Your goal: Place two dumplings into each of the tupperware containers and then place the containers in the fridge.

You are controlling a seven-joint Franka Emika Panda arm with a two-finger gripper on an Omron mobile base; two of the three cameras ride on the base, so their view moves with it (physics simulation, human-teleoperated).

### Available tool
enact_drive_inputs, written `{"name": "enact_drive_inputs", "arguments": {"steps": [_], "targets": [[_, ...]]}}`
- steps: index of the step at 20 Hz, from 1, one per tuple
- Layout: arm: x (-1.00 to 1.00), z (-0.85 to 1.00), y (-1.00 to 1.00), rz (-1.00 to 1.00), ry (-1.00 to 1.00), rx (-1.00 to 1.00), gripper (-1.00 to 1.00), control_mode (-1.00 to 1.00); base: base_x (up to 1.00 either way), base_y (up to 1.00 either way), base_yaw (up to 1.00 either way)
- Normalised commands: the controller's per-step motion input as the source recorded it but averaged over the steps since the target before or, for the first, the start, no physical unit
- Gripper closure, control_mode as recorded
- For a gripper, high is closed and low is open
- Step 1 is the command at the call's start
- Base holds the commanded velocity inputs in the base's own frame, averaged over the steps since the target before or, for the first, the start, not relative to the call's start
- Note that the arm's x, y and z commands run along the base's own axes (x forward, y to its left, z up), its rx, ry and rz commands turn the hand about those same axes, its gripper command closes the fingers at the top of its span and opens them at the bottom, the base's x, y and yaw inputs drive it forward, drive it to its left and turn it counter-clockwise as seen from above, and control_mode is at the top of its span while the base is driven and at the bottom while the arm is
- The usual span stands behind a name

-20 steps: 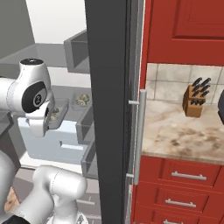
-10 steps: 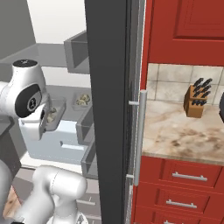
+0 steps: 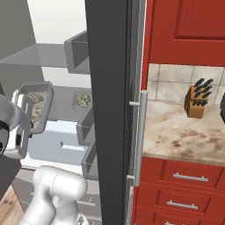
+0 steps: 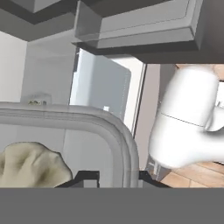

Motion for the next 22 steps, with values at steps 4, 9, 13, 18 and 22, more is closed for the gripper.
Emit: {"name": "enact_drive_inputs", "arguments": {"steps": [4, 9, 13, 18, 22], "targets": [[0.62, 0.82, -0.05, -0.12, 0.0, 0.07, 1.0, -1.0, 0.0, 0.0, 0.0], [0.77, 0.66, -0.04, -0.01, 0.01, 0.04, 1.0, -1.0, 0.0, 0.0, 0.0], [0.88, 0.51, -0.02, 0.0, 0.11, 0.07, 1.0, -1.0, 0.0, 0.0, 0.0], [1.0, 0.11, -0.05, 0.0, 0.1, 0.02, 1.0, -1.0, 0.0, 0.0, 0.0], [1.0, 0.09, -0.07, 0.0, 0.01, 0.01, 1.0, -1.0, 0.0, 0.0, 0.0]]}}
